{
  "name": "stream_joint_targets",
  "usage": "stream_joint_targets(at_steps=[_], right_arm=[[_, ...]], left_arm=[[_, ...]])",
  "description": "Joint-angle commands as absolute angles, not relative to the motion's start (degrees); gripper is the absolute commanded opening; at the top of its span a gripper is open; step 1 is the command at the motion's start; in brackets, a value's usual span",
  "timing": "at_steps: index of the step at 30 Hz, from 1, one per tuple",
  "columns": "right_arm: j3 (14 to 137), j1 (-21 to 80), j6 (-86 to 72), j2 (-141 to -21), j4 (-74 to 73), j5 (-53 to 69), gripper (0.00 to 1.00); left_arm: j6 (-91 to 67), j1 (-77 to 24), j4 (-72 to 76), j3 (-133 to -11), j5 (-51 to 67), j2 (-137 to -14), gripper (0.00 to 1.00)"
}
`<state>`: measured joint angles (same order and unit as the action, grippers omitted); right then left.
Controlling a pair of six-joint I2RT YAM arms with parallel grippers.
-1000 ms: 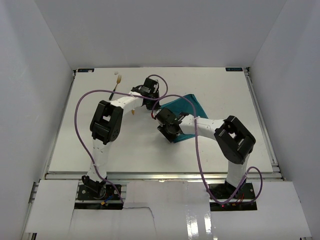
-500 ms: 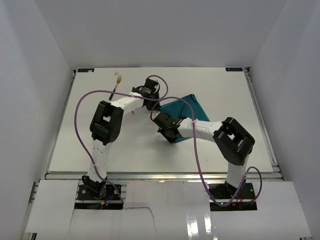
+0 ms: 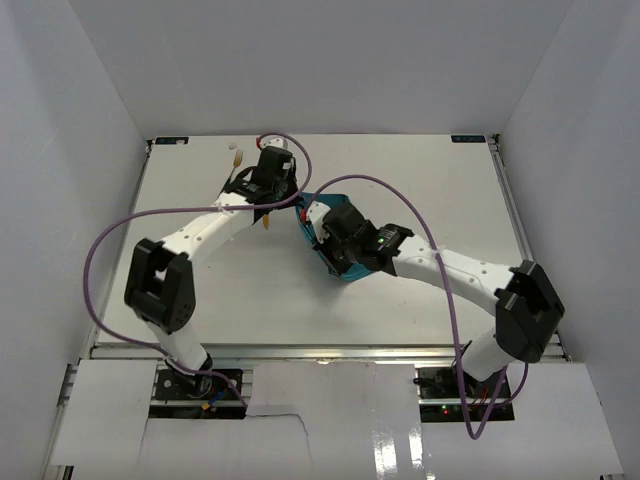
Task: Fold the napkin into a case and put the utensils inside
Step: Turn over the napkin at the center of the board.
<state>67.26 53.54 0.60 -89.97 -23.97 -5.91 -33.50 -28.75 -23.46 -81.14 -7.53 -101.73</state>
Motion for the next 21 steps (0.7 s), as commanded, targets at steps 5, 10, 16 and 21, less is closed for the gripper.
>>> stream_joint_targets(at_steps=[5, 10, 16, 21], right_arm=[[72.5, 54.3, 0.4, -81.7, -11.6, 24.1, 0.08], [74.6, 54.3, -6.7, -83.1, 1.1, 41.7, 0.08], [70.7, 53.7, -12.9, -84.4, 8.8, 43.0, 0.08], [57.6, 47.6, -19.9, -84.3, 16.8, 42.7, 0.08]], left_arm=[[-35.6, -28.7, -23.2, -76.1, -19.8, -75.9, 0.0], [-36.6, -28.7, -30.1, -79.8, -30.4, -70.6, 0.0], [-37.8, -28.7, -32.8, -81.4, -31.6, -75.1, 0.0], [-39.0, -28.7, -30.2, -83.1, -28.0, -87.3, 0.0]])
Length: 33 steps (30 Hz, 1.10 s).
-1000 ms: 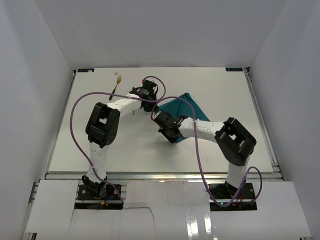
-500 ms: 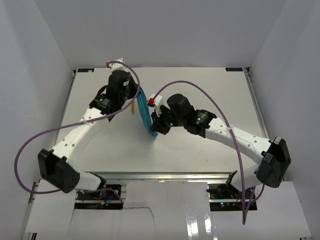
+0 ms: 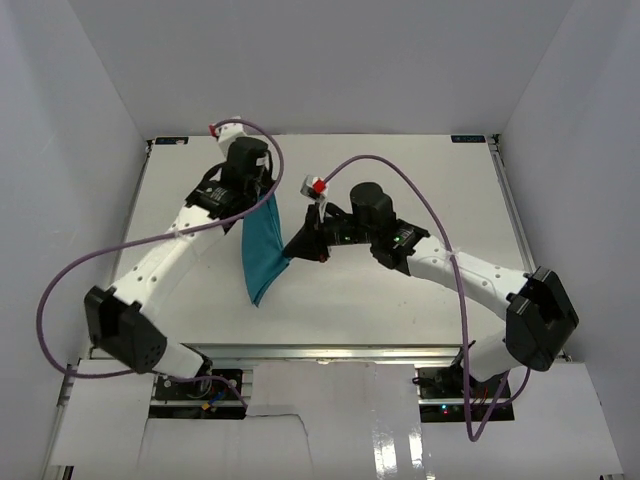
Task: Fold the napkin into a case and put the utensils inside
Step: Turn over the napkin at the center of the board.
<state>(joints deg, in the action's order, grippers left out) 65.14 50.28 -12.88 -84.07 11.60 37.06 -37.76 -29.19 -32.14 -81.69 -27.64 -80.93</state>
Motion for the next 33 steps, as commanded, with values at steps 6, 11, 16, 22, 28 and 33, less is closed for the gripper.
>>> stream_joint_targets(at_steps=[6, 11, 16, 22, 28, 33], right_arm=[[44.5, 35.7, -25.0, -85.3, 22.5, 45.4, 0.08], [39.6, 26.5, -23.5, -86.8, 23.2, 46.5, 0.08], [37.1, 20.4, -22.9, -90.0, 24.1, 48.2, 0.08], [34.5, 15.7, -22.7, -92.5, 24.1, 47.0, 0.08], [33.0, 13.3, -23.9, -94.0, 24.0, 43.9, 0.08], [32.6, 12.7, -25.0, -94.0, 23.7, 41.4, 0.19]], left_arm=[[-39.7, -29.6, -26.6, -92.1, -19.4, -108.1, 0.0], [-37.9, -33.3, -24.9, -103.1, -17.7, -121.3, 0.0], [-37.7, -34.2, -25.2, -112.9, -15.7, -132.0, 0.0], [-38.1, -35.1, -25.1, -117.8, -14.2, -137.3, 0.0], [-37.7, -35.9, -25.1, -120.1, -11.7, -139.7, 0.19], [-36.5, -36.7, -24.3, -123.1, -9.4, -140.4, 0.52]])
